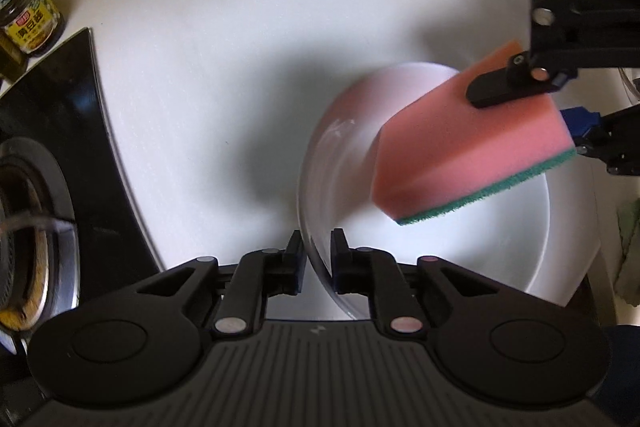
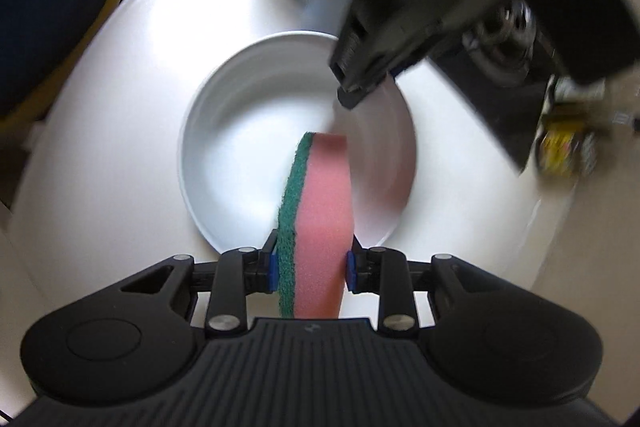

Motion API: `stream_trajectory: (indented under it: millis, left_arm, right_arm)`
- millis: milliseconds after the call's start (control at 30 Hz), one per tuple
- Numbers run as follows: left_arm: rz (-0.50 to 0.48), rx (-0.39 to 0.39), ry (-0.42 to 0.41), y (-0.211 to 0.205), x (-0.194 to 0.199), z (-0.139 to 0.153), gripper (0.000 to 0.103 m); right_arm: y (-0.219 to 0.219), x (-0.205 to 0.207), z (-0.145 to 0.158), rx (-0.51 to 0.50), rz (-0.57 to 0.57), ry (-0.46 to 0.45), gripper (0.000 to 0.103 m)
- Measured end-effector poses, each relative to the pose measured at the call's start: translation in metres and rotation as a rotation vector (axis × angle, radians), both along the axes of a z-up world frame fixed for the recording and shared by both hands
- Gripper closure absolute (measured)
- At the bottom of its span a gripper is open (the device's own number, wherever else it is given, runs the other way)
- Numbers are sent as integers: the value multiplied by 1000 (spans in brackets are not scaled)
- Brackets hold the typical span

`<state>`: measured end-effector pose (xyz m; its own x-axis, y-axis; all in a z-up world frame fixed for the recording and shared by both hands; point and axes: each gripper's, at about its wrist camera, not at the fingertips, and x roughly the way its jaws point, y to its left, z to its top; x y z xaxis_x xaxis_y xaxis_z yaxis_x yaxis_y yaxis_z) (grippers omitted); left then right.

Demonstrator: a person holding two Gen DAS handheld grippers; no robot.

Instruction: Clean bowl

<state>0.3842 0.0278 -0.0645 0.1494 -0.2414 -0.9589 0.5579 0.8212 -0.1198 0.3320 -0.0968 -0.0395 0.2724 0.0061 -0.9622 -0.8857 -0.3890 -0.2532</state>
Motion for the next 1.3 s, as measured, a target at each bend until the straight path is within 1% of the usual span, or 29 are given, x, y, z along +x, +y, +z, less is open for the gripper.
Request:
stream_trajectory:
  millis: [33, 100, 167, 233, 267, 333, 400, 433, 467, 500, 567, 600, 633, 667, 733, 800, 867, 933, 967, 1033, 1167, 1300]
  left_arm:
    - [17, 16, -32, -4, -4, 1, 84]
    - [42, 33, -84, -9, -6, 2, 84]
    - [75, 26, -113, -12, -3, 1, 84]
    - [98, 13, -127, -15, 3, 1, 84]
    - [105, 3, -131, -18, 7, 1, 85]
    - [103, -11, -134, -24, 13, 1, 82]
    - [99, -25, -121, -27, 18, 1, 82]
    - [103, -31, -102, -26, 22, 2, 83]
    - [110, -35, -80, -24, 25, 2, 86]
    - [116, -39, -63, -22, 27, 2, 89]
    - [129, -53, -14, -13, 28, 5, 94]
    - [131, -61, -6, -9, 28, 6, 94]
    - [137, -73, 5, -3, 26, 10, 94]
    - [146, -86, 18, 3, 24, 14, 94]
    - [158, -96, 42, 10, 20, 18, 94]
    - [175, -90, 63, 13, 11, 18, 94]
    - [197, -86, 67, 14, 2, 16, 93]
    - [217, -90, 52, 15, -6, 16, 91]
    - [228, -96, 47, 15, -9, 16, 90]
    - [242, -106, 41, 16, -12, 16, 91]
    - [287, -171, 24, 22, -7, 13, 91]
    - [326, -219, 18, 25, 6, 11, 95]
  right_arm:
    - [2, 2, 1, -6, -54, 21, 77]
    - [8, 9, 1, -4, -172, 60, 77]
    - [18, 19, 0, 16, -346, 113, 76]
    - [19, 28, 4, 62, -515, 172, 76]
    - [19, 34, 6, 101, -617, 224, 76]
    - [16, 52, 11, 210, -843, 370, 76]
    - [8, 66, 10, 287, -982, 445, 77]
    - [2, 72, 11, 315, -1025, 465, 77]
    - [-6, 77, 13, 335, -1037, 469, 77]
    - [-13, 81, 16, 345, -1027, 450, 77]
    - [-14, 77, 21, 322, -919, 338, 77]
    - [-13, 72, 24, 299, -828, 257, 77]
    - [-11, 65, 26, 267, -695, 144, 77]
    - [-8, 60, 26, 245, -594, 70, 77]
    - [1, 49, 22, 223, -384, 11, 77]
    - [12, 36, 11, 181, -181, -64, 77]
    - [19, 26, -3, 141, -37, -107, 77]
    - [22, 20, -19, 86, 55, -140, 77]
    - [25, 17, -22, 62, 80, -152, 77]
    - [30, 15, -26, 9, 75, -162, 77]
    - [27, 14, -38, -55, -10, -154, 77]
    - [28, -2, -27, -63, -283, -65, 77]
